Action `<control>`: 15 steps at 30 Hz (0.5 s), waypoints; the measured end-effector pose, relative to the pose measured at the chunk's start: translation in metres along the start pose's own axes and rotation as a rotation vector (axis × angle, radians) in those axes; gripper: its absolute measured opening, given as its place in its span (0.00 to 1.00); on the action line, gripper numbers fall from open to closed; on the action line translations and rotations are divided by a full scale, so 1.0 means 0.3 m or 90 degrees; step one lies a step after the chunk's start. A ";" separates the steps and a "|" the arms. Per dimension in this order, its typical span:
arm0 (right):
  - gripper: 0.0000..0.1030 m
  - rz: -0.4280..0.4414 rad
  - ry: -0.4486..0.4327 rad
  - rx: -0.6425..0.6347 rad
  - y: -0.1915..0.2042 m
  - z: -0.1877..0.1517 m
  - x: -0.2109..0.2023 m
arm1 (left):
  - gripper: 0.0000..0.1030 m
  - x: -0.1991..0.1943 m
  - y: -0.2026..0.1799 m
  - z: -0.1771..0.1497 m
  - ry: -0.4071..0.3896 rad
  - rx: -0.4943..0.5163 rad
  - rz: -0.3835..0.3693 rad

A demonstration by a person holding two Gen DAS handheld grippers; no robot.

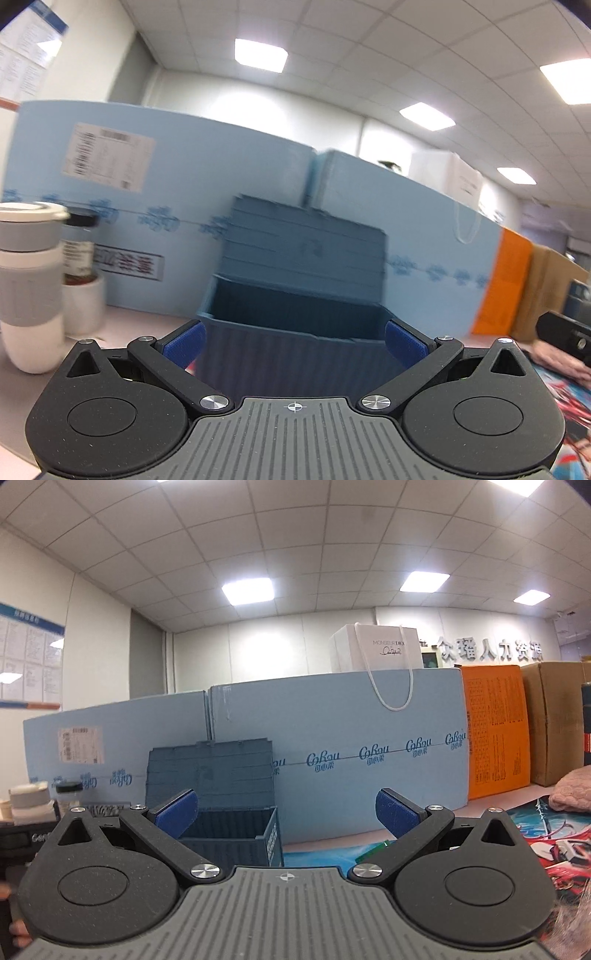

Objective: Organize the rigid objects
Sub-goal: 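Move the right tool down toward the white-and-blue cylinder on the mat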

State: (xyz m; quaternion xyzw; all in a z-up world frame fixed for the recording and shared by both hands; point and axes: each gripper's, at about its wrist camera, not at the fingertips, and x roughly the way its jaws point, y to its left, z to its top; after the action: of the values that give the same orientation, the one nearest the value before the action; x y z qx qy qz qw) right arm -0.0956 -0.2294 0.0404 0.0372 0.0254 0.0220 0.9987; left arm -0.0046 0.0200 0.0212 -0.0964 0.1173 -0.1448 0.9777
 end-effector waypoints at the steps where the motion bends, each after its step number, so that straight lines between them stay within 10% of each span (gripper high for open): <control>1: 1.00 0.000 0.005 -0.011 -0.005 0.001 -0.010 | 1.00 0.003 -0.010 0.007 0.015 0.001 -0.011; 15: 1.00 -0.044 0.131 -0.054 -0.137 -0.016 -0.030 | 1.00 0.208 -0.174 0.070 0.252 -0.018 -0.171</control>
State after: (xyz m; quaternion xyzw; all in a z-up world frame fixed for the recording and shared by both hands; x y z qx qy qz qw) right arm -0.1030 -0.2704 0.0330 -0.0085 0.1284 -0.0079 0.9916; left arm 0.0453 -0.0449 0.0402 -0.0948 0.2951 -0.2879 0.9061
